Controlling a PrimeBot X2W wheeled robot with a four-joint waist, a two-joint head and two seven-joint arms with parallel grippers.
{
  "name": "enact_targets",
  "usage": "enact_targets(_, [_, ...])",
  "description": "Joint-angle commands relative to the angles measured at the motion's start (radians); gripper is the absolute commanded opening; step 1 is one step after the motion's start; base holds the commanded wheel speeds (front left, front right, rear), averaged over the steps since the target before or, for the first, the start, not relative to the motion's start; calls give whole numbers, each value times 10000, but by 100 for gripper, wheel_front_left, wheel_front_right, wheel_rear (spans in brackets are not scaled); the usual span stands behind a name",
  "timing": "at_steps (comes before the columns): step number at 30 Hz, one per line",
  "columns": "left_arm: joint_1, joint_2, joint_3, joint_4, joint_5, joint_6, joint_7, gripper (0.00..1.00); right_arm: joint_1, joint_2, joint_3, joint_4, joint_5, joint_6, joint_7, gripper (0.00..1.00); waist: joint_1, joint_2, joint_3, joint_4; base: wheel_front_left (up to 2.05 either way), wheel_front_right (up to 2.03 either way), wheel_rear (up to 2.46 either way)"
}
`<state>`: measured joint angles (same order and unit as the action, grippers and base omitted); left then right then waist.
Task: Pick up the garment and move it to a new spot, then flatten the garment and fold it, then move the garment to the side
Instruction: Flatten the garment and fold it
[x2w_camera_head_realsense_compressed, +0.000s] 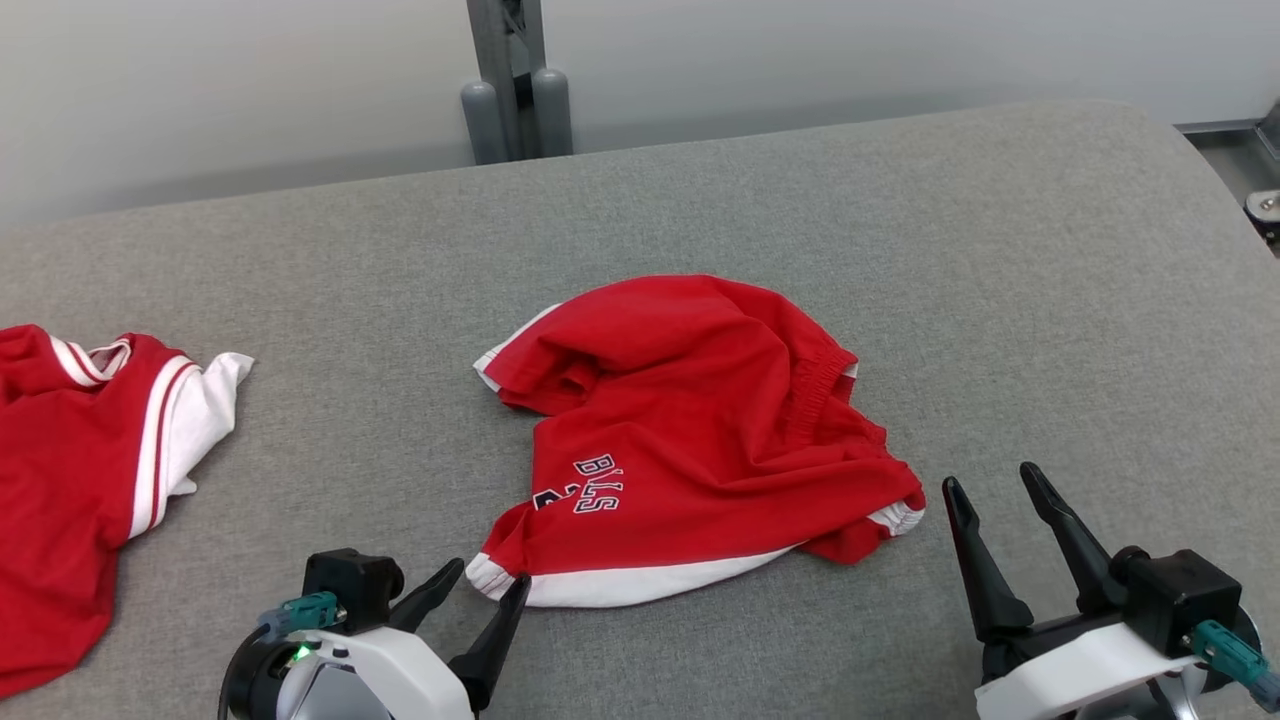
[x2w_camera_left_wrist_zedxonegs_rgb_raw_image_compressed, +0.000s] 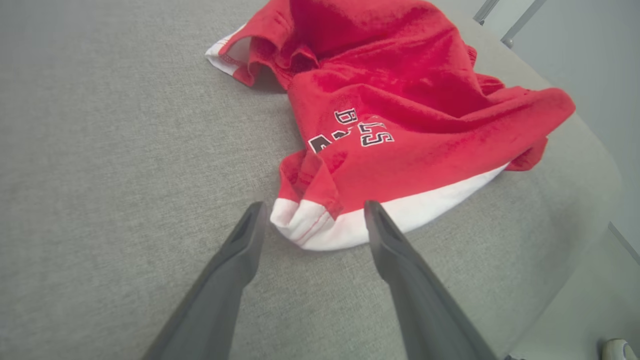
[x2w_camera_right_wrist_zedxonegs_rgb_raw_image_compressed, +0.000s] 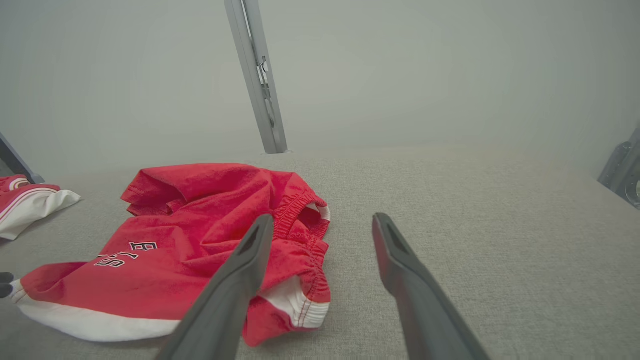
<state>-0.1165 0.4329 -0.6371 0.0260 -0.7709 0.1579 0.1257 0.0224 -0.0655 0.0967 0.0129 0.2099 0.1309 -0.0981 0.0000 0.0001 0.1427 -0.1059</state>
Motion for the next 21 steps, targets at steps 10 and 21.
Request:
enact_targets(10, [-431,53,208,288,-210,-136,-37,0,-109,42,-138,-29,79,-3,-75,100,0,-1,652,-314,0,0,0])
enact_targets(21, [-623,156,368,233,-104,-24,-232,0,122,-358,326,93,565,-3,1148,100,0,-1,1033,-351,0,0,0])
